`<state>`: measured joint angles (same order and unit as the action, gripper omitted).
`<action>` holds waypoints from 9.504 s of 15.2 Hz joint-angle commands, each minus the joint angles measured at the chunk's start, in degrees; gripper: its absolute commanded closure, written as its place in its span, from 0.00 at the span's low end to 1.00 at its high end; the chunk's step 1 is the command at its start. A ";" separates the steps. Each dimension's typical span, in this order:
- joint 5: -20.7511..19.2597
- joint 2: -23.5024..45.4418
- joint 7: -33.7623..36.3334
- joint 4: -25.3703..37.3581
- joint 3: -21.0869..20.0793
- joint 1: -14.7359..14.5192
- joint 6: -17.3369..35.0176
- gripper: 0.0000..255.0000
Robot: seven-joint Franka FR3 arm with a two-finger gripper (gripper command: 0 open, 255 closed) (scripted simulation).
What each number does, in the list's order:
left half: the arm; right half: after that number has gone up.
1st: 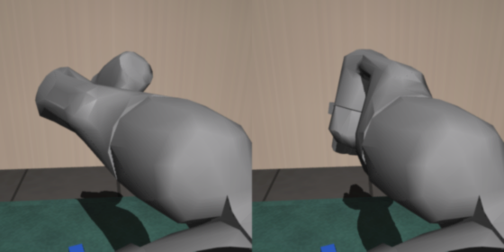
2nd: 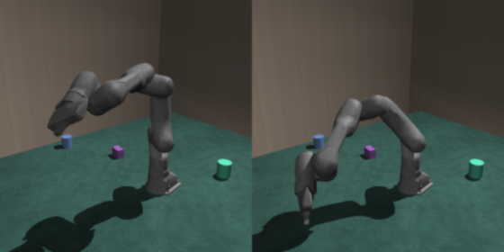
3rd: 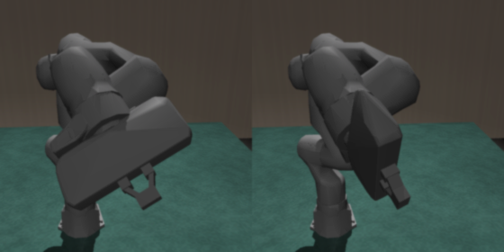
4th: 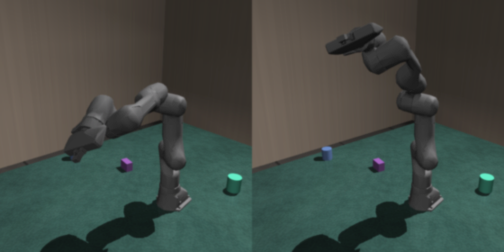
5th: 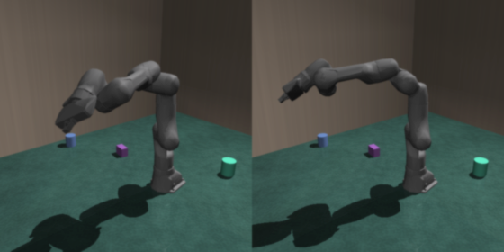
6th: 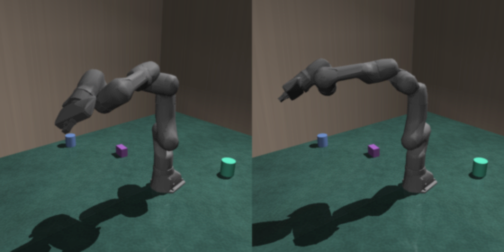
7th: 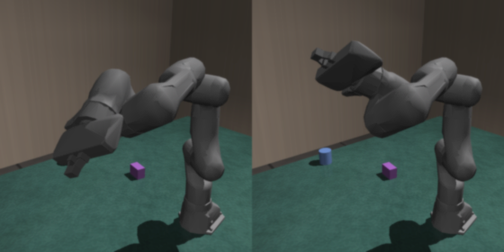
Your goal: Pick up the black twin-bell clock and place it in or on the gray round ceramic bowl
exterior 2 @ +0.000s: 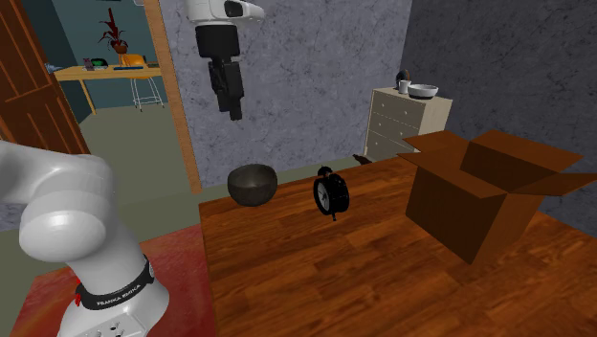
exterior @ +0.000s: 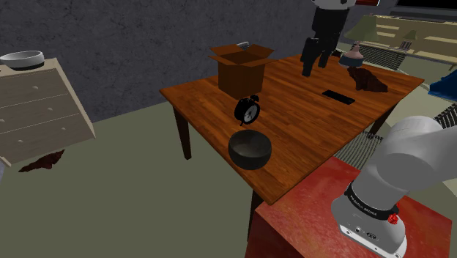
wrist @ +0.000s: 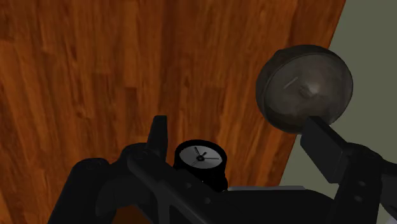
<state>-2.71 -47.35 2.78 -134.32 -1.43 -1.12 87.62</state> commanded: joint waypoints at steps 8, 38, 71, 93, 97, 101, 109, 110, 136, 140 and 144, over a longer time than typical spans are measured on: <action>-4.80 7.61 -21.73 -3.26 10.22 -4.19 12.73 0.00; 11.84 52.63 -87.48 10.96 27.17 -17.94 41.86 0.00; 7.57 46.45 -83.74 18.63 27.28 -18.30 28.91 1.00; 1.86 31.78 -71.77 16.55 21.17 -21.28 17.96 1.00; 1.04 25.71 -66.12 11.75 17.16 -22.40 16.96 1.00; 1.30 20.47 -60.66 8.01 12.98 -23.61 15.58 1.00; 2.71 15.16 -54.34 2.46 7.86 -25.30 15.93 1.00; 2.70 15.13 -54.37 1.66 7.88 -25.29 16.69 1.00; 2.58 16.66 -55.04 -10.18 8.45 -25.15 30.05 0.00; 2.58 16.65 -55.04 -10.18 8.45 -25.15 30.04 0.00; 2.45 14.70 -54.91 -4.30 8.31 -25.01 22.21 0.00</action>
<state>-0.21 -32.29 -52.08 -140.04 6.86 -26.19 111.71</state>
